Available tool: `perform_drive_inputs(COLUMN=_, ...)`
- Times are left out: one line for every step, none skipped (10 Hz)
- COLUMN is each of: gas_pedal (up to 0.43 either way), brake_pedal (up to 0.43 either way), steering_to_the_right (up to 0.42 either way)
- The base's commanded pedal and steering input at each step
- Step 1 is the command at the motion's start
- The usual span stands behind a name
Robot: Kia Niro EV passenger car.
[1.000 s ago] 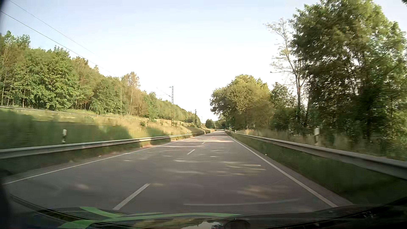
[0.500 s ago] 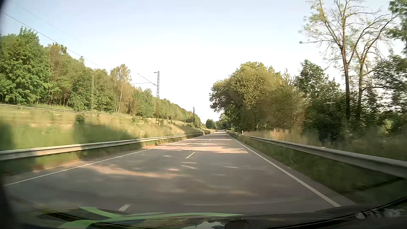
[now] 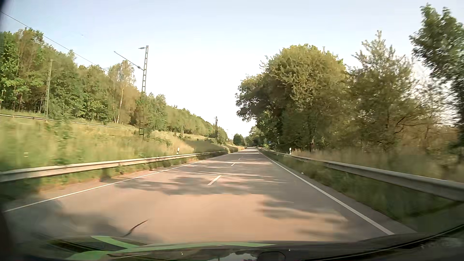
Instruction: Follow the waypoints while adhering to traffic rules and regulations
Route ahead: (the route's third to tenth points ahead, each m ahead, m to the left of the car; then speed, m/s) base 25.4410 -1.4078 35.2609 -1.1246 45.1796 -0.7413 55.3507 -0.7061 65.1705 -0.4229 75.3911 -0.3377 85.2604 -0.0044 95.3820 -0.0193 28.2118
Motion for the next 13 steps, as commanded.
perform_drive_inputs(gas_pedal=0.150, brake_pedal=0.000, steering_to_the_right=0.001)
perform_drive_inputs(gas_pedal=0.177, brake_pedal=0.000, steering_to_the_right=0.002)
perform_drive_inputs(gas_pedal=0.197, brake_pedal=0.000, steering_to_the_right=0.002)
perform_drive_inputs(gas_pedal=0.197, brake_pedal=0.000, steering_to_the_right=0.002)
perform_drive_inputs(gas_pedal=0.209, brake_pedal=0.000, steering_to_the_right=0.002)
perform_drive_inputs(gas_pedal=0.220, brake_pedal=0.000, steering_to_the_right=0.002)
perform_drive_inputs(gas_pedal=0.220, brake_pedal=0.000, steering_to_the_right=0.002)
perform_drive_inputs(gas_pedal=0.189, brake_pedal=0.000, steering_to_the_right=0.002)
perform_drive_inputs(gas_pedal=0.138, brake_pedal=0.000, steering_to_the_right=0.002)
perform_drive_inputs(gas_pedal=0.118, brake_pedal=0.000, steering_to_the_right=0.000)
perform_drive_inputs(gas_pedal=0.118, brake_pedal=0.000, steering_to_the_right=0.001)
perform_drive_inputs(gas_pedal=0.118, brake_pedal=0.000, steering_to_the_right=0.001)
perform_drive_inputs(gas_pedal=0.110, brake_pedal=0.000, steering_to_the_right=0.001)
